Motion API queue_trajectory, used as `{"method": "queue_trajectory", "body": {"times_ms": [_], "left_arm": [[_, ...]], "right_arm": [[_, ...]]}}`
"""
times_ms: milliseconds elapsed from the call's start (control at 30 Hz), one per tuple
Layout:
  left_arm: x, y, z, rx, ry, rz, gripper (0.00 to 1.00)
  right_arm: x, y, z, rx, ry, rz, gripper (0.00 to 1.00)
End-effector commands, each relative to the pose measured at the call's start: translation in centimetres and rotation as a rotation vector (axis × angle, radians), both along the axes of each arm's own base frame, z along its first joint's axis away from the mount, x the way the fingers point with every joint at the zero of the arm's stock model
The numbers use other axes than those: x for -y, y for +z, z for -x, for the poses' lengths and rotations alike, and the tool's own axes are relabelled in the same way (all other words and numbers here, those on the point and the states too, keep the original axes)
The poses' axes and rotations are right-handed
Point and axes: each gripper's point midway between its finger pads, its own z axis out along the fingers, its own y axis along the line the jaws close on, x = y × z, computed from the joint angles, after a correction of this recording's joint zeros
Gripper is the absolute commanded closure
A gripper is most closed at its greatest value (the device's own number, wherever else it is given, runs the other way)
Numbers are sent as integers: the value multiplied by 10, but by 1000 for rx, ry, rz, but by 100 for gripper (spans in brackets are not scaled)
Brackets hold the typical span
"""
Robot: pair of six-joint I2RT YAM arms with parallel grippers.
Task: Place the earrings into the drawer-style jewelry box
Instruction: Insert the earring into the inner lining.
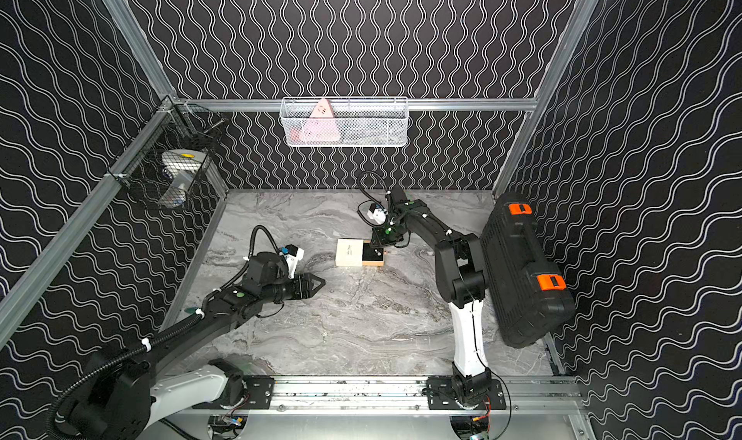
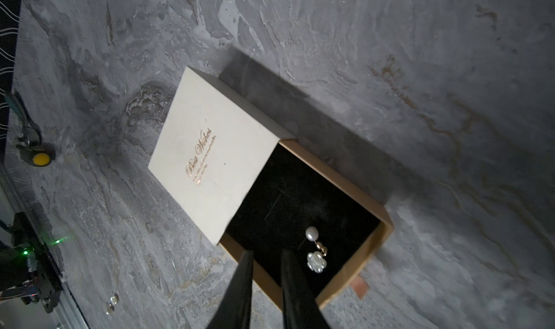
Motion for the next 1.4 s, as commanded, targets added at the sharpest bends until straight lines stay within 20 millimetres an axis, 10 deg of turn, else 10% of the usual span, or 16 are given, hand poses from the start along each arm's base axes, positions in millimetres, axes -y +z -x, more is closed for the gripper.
{"method": "queue_trajectory", "body": {"times_ms": [0,433,733,1067,1367], "left_arm": [[1,5,-3,19,6,14,41],[-2,5,-1,10,11,2,40],[-14,-9,7,-61,78,-107,43],[-18,-11,32,-96,119,-192,43],[-47,-24,42,-107,209,-278,42]], "right_arm": [[-9,6,-13,40,-18,-76,79],[-2,-9,-7,5,-27,-57,80],[-6,93,8,201,-64,-249,56],[1,178,107,112,-148,-528,30],[-40,116,227,9,-74,-494,35]]}}
